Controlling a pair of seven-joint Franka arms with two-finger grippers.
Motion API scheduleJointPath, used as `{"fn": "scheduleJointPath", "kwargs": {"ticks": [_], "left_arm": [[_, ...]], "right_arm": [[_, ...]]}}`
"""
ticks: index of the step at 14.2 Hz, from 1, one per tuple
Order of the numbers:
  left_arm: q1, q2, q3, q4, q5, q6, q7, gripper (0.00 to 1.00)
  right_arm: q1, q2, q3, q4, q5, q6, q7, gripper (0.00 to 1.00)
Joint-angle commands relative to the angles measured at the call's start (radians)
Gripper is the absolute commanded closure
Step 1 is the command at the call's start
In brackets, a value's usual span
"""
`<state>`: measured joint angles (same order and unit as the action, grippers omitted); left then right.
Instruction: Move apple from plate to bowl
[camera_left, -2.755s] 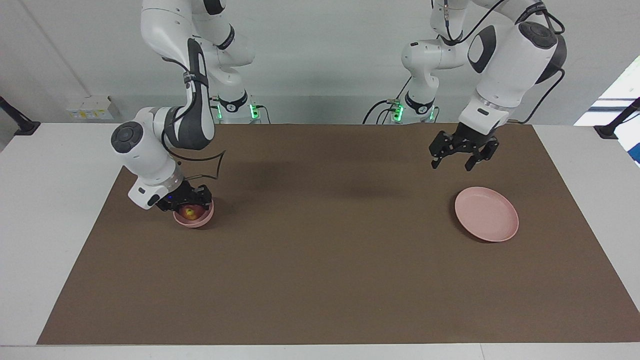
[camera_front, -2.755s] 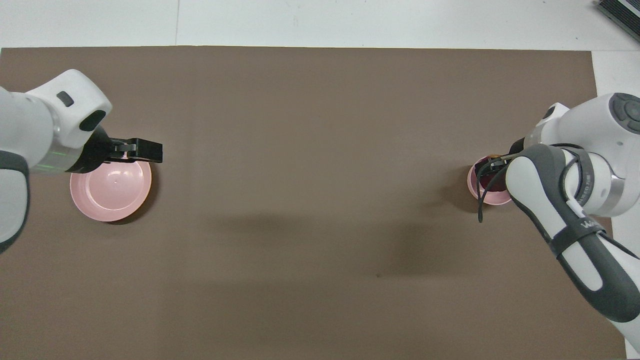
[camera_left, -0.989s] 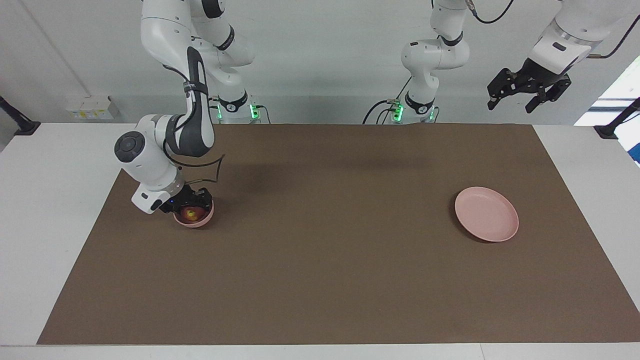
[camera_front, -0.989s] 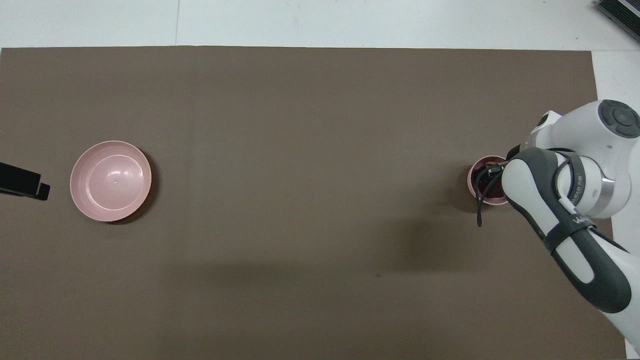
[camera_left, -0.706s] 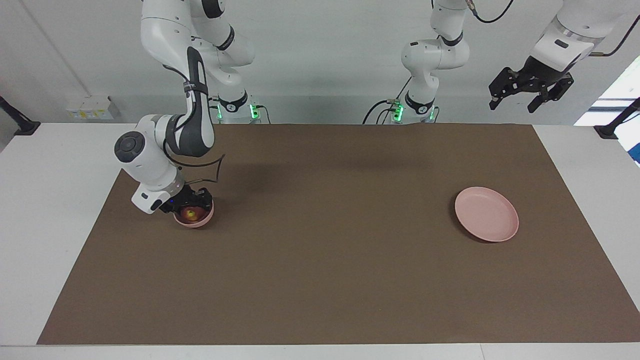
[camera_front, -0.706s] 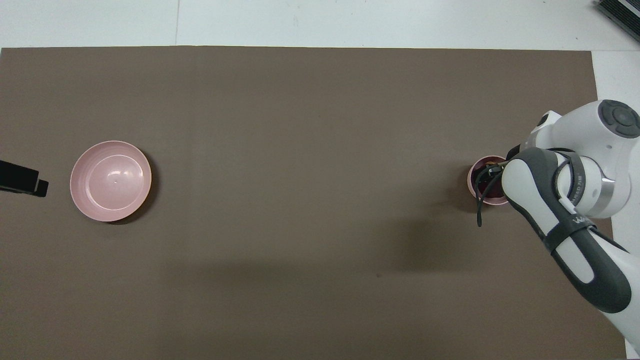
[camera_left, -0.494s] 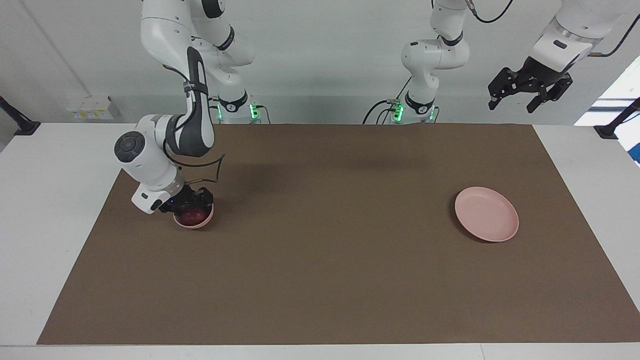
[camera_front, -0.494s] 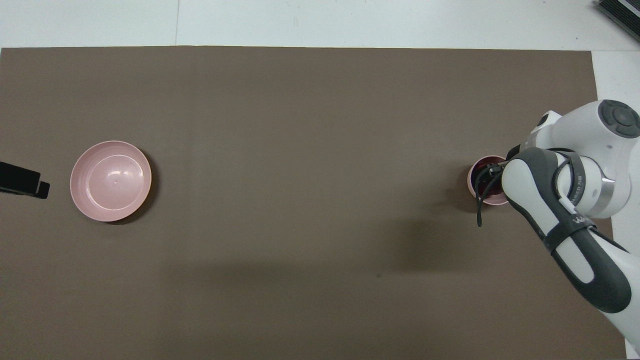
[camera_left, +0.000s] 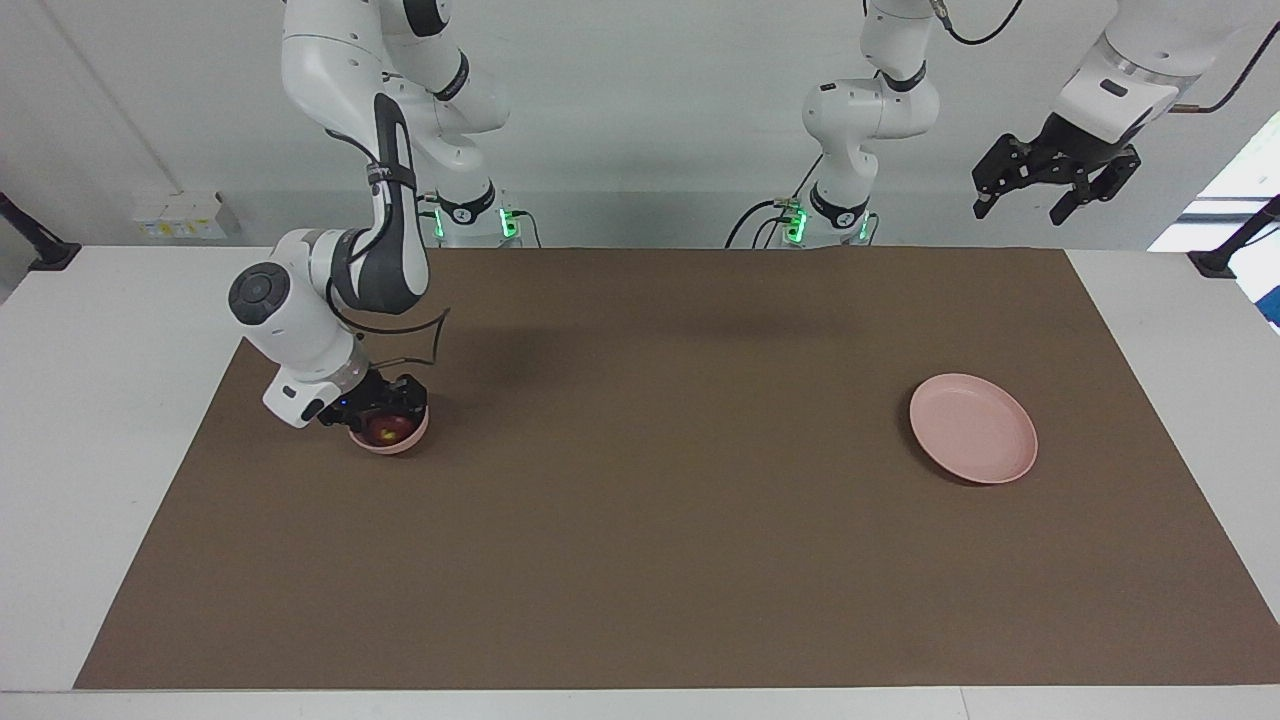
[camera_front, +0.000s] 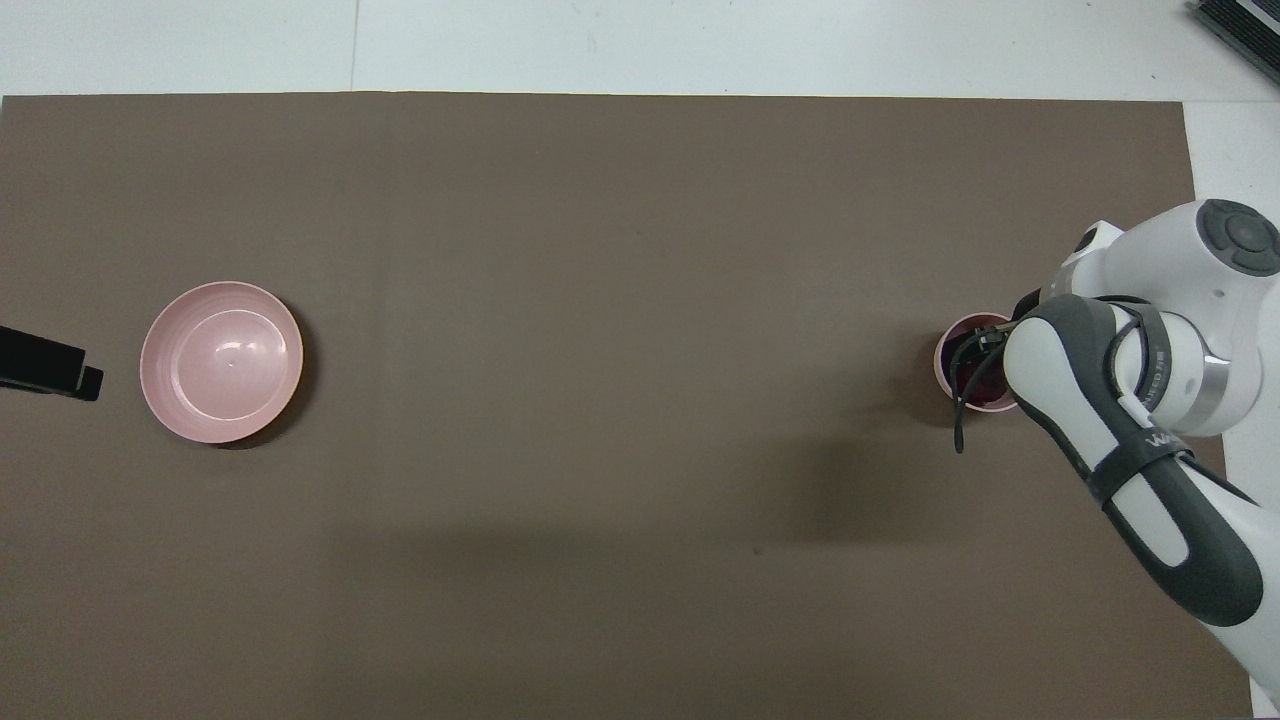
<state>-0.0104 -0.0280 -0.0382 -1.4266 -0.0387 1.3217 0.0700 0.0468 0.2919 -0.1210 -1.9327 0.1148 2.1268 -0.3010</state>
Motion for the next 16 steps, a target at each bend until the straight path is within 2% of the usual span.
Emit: {"fn": "scheduleJointPath", "kwargs": {"ticks": [1, 6, 10, 15, 16], "left_arm": [[-0.02, -0.03, 0.021, -0.041, 0.025, 0.051, 0.011, 0.0], [-0.016, -0.03, 0.018, -0.041, 0.04, 0.057, 0.011, 0.0], [-0.016, -0.03, 0.017, -0.041, 0.042, 0.057, 0.017, 0.0], [-0.016, -0.03, 0.017, -0.041, 0.04, 0.057, 0.054, 0.0], [-0.014, -0.03, 0.017, -0.041, 0.039, 0.057, 0.056, 0.0]], "right_arm": [[-0.004, -0.036, 0.007, 0.026, -0.023, -0.027, 0.02, 0.0], [0.015, -0.12, 0.009, 0.061, -0.053, -0.149, 0.169, 0.0], [0.021, -0.181, 0.007, 0.162, -0.063, -0.341, 0.292, 0.0], [0.015, -0.321, 0.007, 0.188, -0.081, -0.45, 0.299, 0.0], [0.015, -0.327, 0.006, 0.211, -0.081, -0.484, 0.312, 0.0]]}}
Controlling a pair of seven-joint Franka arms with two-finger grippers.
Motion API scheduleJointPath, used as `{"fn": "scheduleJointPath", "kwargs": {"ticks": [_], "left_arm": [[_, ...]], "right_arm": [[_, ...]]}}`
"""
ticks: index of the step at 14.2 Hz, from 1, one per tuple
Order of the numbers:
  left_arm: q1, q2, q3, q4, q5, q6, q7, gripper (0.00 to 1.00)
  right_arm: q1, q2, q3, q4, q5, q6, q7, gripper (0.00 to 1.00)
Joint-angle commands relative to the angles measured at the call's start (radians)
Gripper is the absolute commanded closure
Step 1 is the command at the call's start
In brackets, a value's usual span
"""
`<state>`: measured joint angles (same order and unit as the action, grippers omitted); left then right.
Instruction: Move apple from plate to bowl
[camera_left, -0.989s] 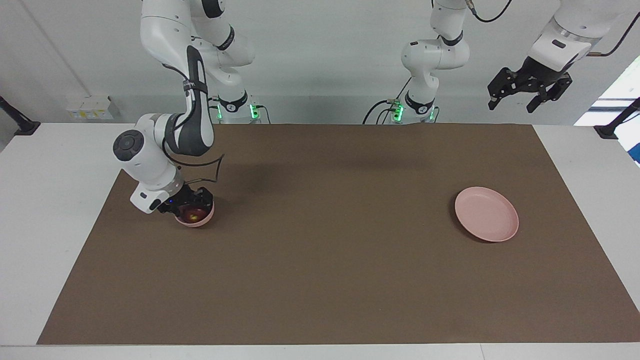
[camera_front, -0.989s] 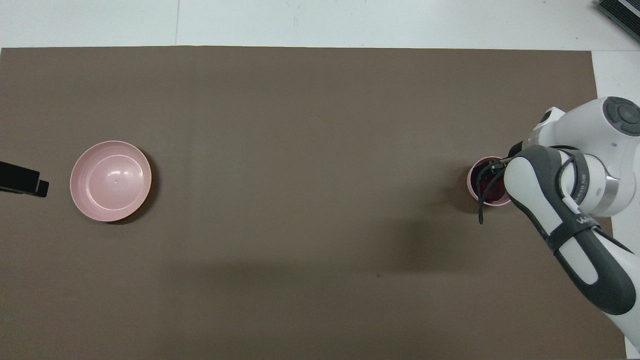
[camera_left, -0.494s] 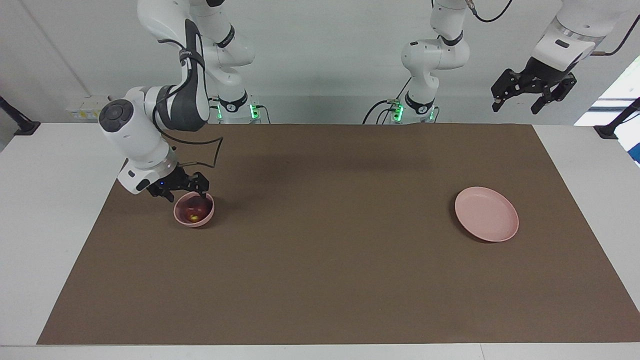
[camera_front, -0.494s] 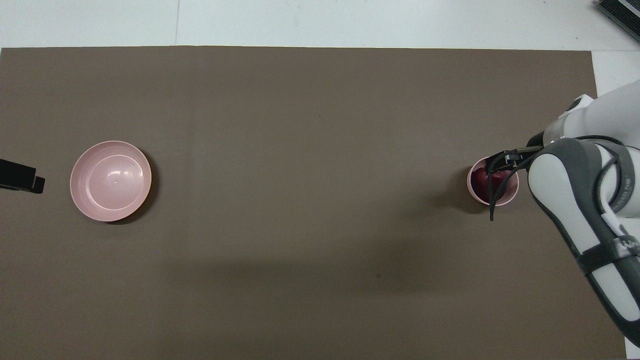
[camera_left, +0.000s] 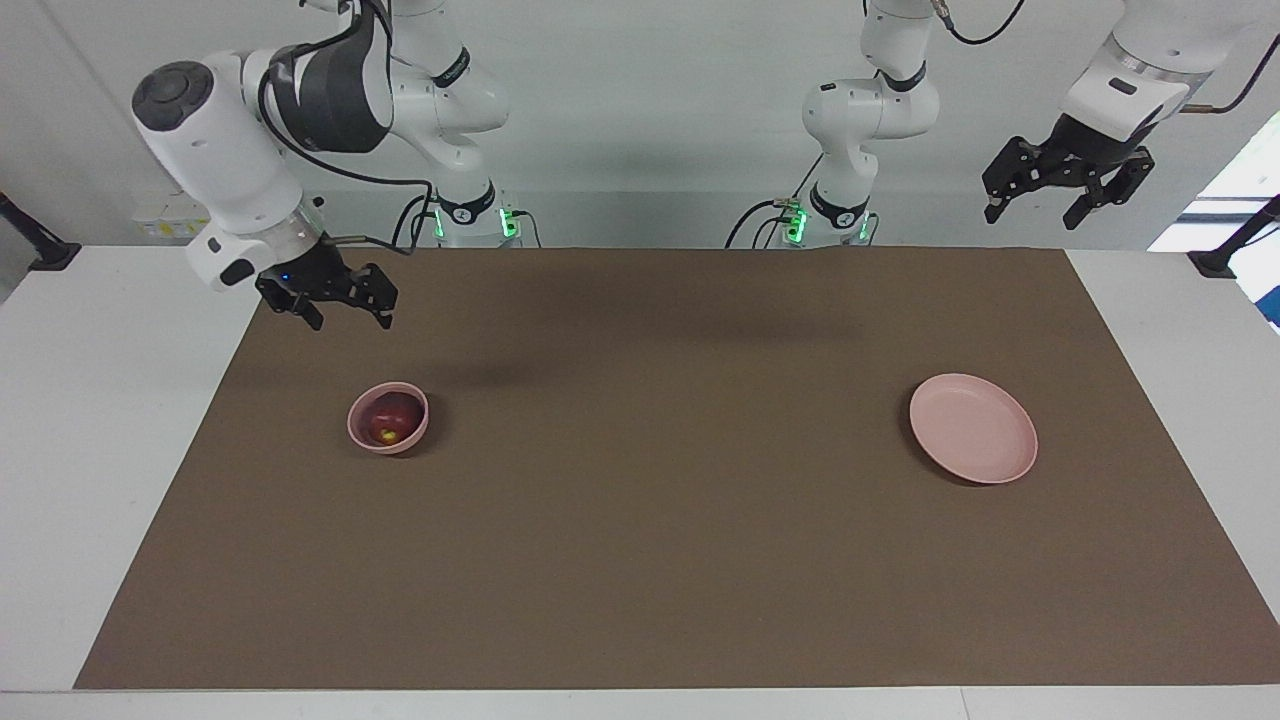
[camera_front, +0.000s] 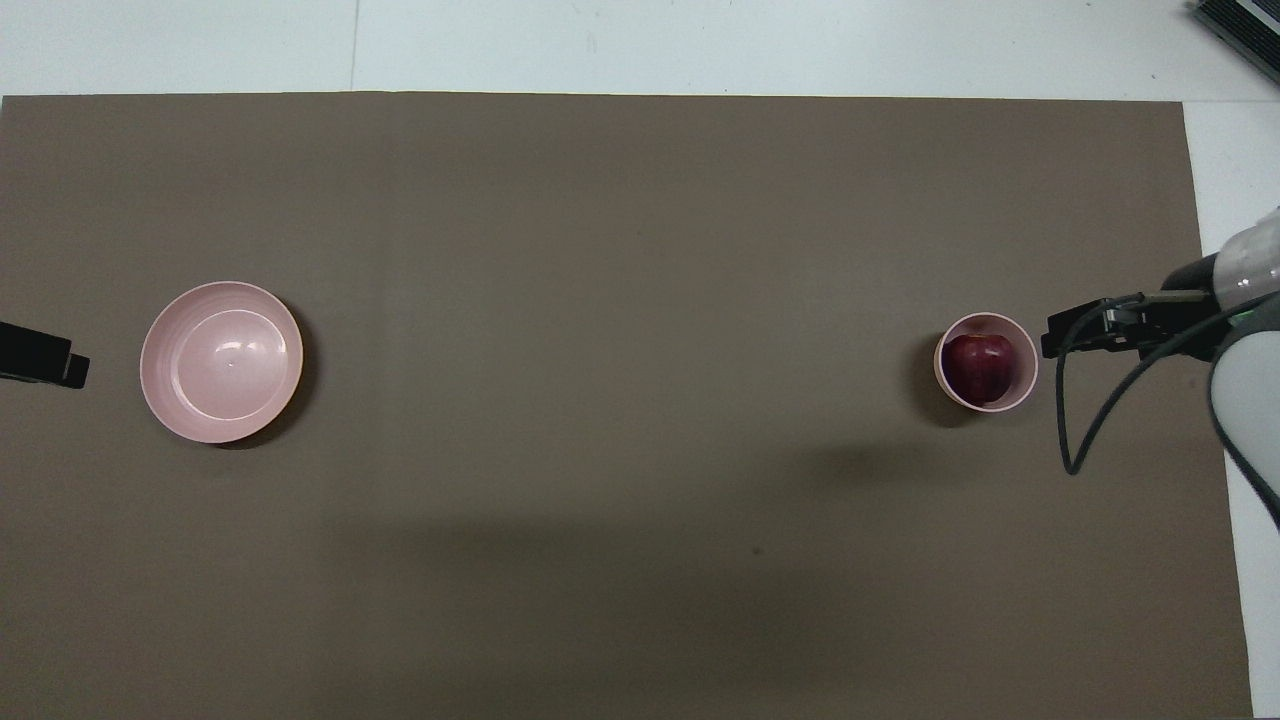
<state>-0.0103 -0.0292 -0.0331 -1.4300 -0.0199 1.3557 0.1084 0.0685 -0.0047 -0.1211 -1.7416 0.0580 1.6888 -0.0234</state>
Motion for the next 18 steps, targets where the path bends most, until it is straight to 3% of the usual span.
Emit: {"fn": "scheduleJointPath", "kwargs": {"ticks": [1, 6, 9, 18], "left_arm": [[-0.013, -0.029, 0.012, -0.038, 0.02, 0.022, 0.017, 0.0], [-0.013, -0.029, 0.013, -0.038, 0.018, 0.022, 0.017, 0.0], [-0.013, -0.029, 0.013, -0.038, 0.018, 0.023, 0.017, 0.0], [-0.013, -0.029, 0.013, -0.038, 0.018, 0.023, 0.017, 0.0]], "right_arm": [[-0.01, -0.031, 0.006, 0.06, -0.027, -0.09, 0.051, 0.0], [-0.015, -0.055, 0.003, 0.215, -0.047, -0.264, 0.072, 0.0], [-0.016, -0.103, 0.008, 0.206, -0.049, -0.268, 0.068, 0.0], [-0.012, -0.103, 0.02, 0.221, -0.127, -0.267, -0.001, 0.0]]}}
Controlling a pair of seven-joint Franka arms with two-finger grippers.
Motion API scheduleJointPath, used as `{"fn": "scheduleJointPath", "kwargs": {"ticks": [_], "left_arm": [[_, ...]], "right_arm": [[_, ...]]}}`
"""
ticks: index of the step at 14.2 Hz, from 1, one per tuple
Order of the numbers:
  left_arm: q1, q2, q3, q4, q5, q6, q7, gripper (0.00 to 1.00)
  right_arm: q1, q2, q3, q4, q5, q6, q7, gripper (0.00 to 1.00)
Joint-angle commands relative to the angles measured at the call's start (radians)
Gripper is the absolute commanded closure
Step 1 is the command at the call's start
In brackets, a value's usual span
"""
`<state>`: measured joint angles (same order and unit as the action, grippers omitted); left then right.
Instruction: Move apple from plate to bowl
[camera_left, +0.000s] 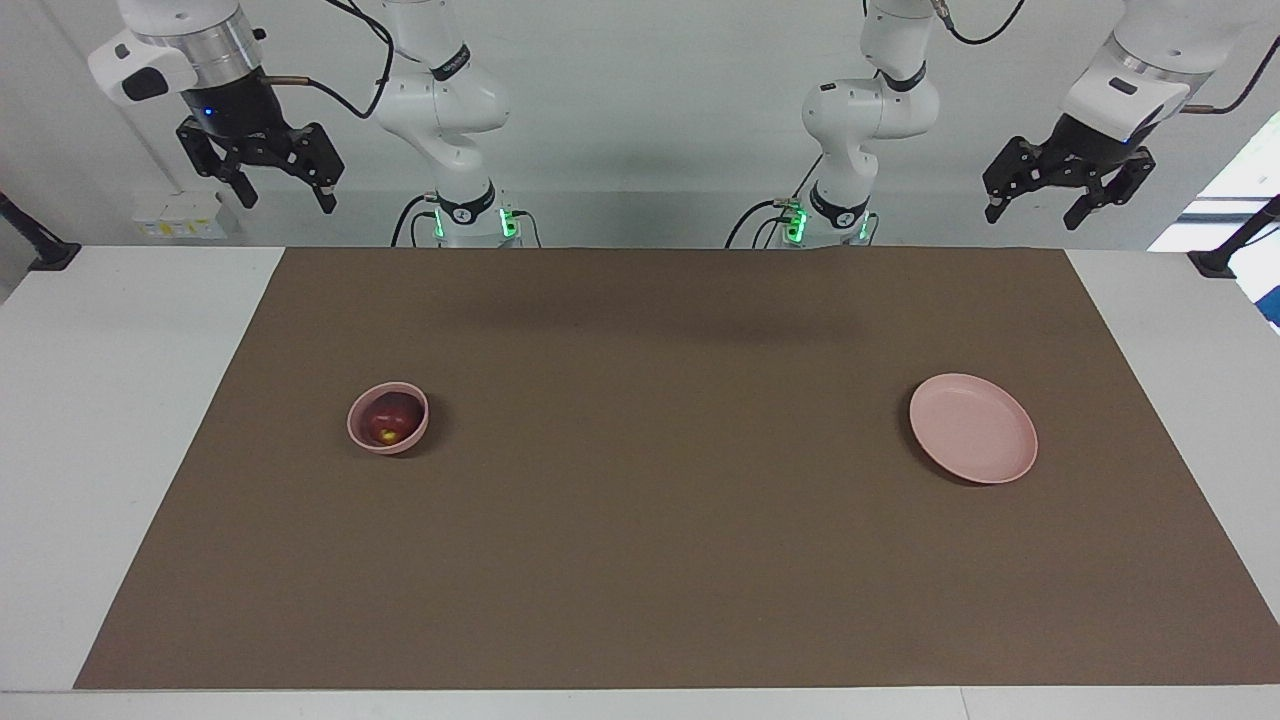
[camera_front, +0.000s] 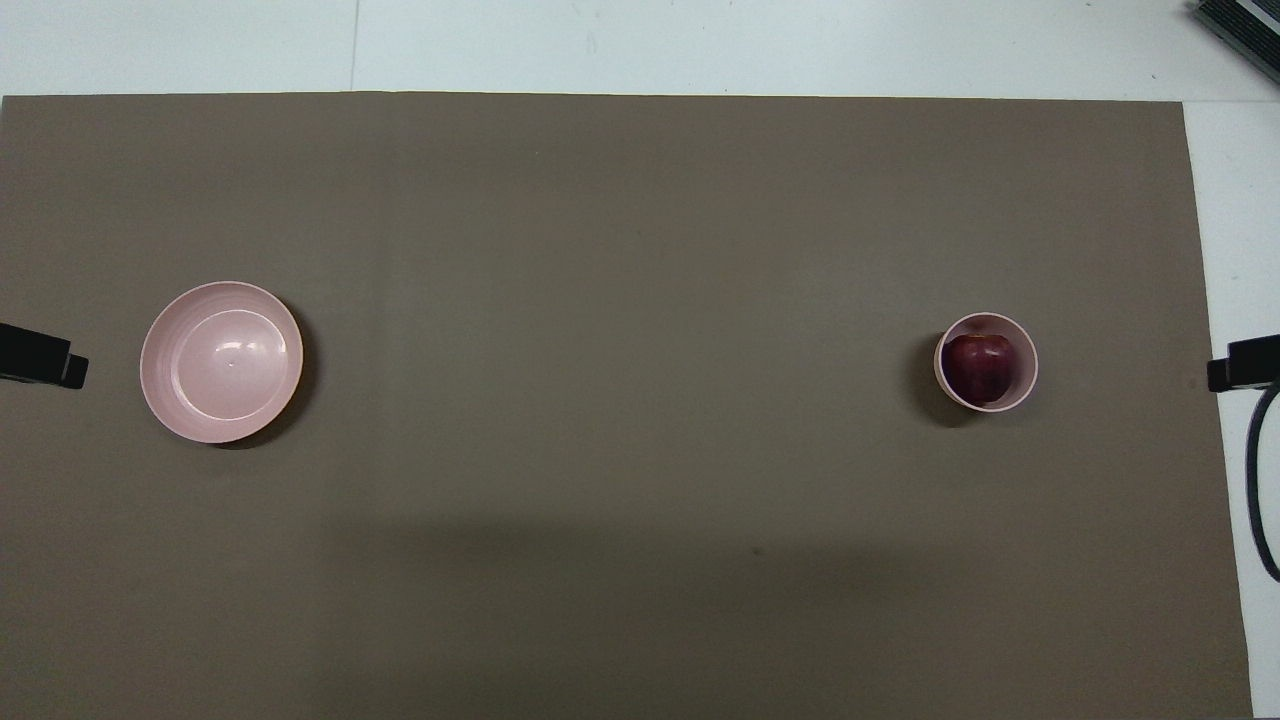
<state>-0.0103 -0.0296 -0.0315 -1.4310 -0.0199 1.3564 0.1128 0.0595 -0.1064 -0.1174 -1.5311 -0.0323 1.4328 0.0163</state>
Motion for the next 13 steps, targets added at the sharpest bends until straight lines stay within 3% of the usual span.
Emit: {"fn": "scheduleJointPath", "kwargs": {"ticks": [1, 4, 13], "left_arm": [[-0.013, -0.029, 0.012, -0.037, 0.018, 0.023, 0.013, 0.0], [-0.013, -0.029, 0.012, -0.037, 0.018, 0.023, 0.011, 0.0], [-0.013, -0.029, 0.012, -0.037, 0.018, 0.021, 0.011, 0.0]], "right_arm": [[0.002, 0.002, 0.018, 0.012, -0.037, -0.015, -0.055, 0.0], [0.014, -0.001, 0.024, 0.052, -0.021, -0.063, -0.052, 0.0], [0.003, -0.007, 0.015, 0.039, -0.006, -0.049, -0.05, 0.0]]}}
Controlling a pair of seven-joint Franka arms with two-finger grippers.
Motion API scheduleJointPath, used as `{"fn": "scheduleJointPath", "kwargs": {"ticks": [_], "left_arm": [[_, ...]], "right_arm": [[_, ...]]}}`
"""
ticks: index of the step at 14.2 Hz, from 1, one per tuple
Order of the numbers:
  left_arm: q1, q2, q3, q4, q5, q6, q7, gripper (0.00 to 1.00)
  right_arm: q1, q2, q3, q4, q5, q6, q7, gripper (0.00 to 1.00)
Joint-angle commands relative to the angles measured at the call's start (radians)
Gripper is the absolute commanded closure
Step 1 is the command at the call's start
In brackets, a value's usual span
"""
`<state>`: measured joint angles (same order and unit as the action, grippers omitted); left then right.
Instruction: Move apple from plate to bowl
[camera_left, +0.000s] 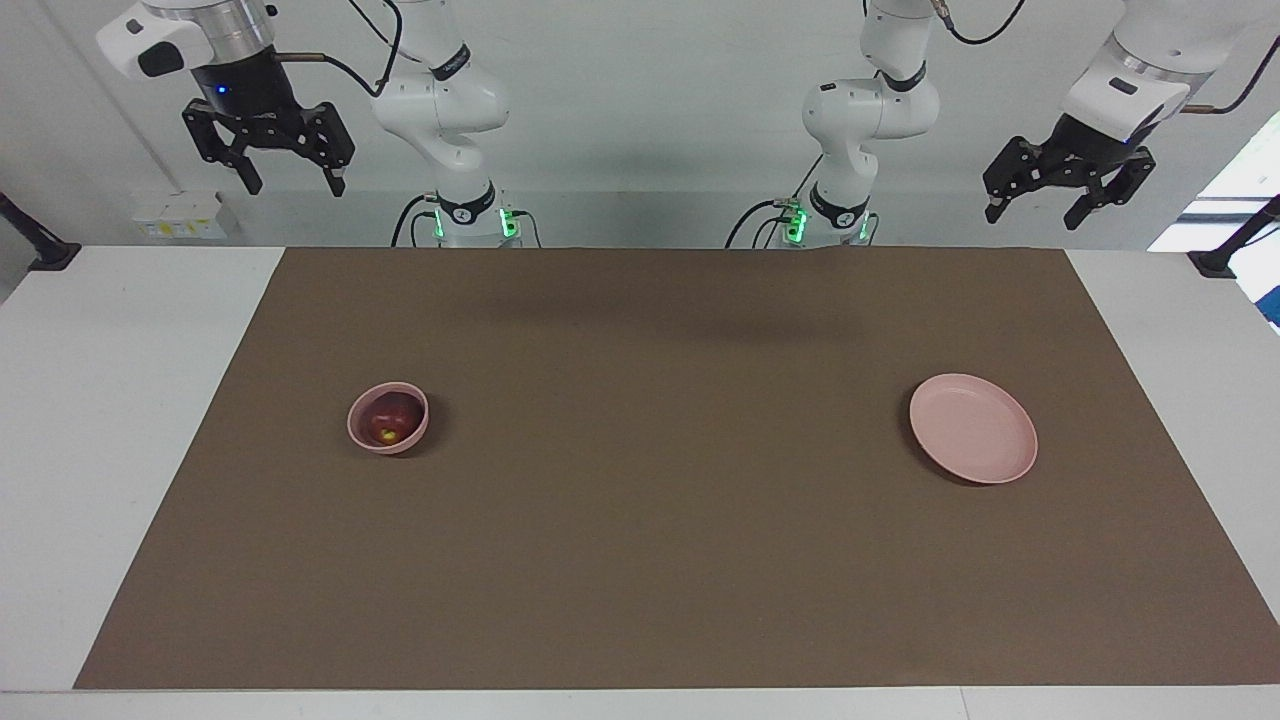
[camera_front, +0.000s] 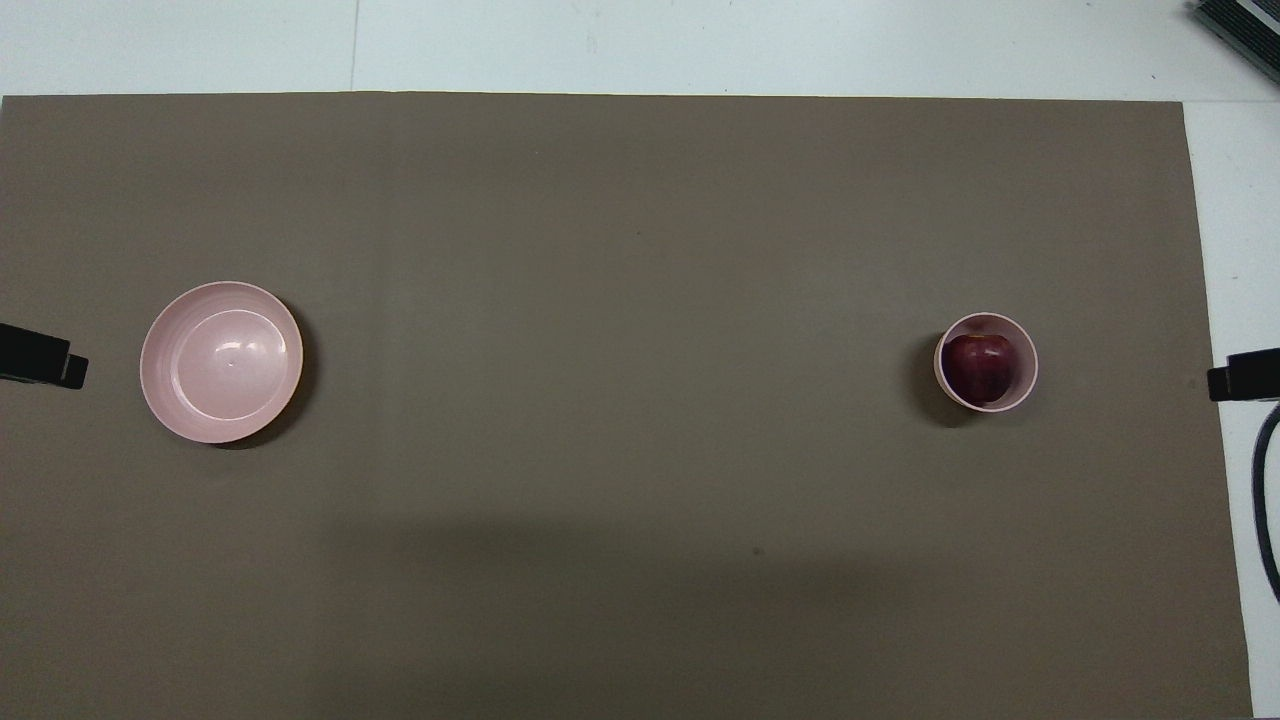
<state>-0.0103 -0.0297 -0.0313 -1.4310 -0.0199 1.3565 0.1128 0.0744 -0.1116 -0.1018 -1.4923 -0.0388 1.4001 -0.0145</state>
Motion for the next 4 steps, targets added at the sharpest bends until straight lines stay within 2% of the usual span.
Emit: {"fn": "scheduleJointPath", "kwargs": {"ticks": [1, 4], "left_arm": [[-0.013, -0.029, 0.011, -0.037, 0.018, 0.021, 0.011, 0.0], [-0.013, -0.029, 0.011, -0.037, 0.018, 0.021, 0.011, 0.0]], "right_arm": [[-0.015, 0.001, -0.005, 0.0, 0.014, -0.016, -0.018, 0.0], [-0.018, -0.002, -0.013, -0.005, 0.024, -0.016, -0.013, 0.0]]}}
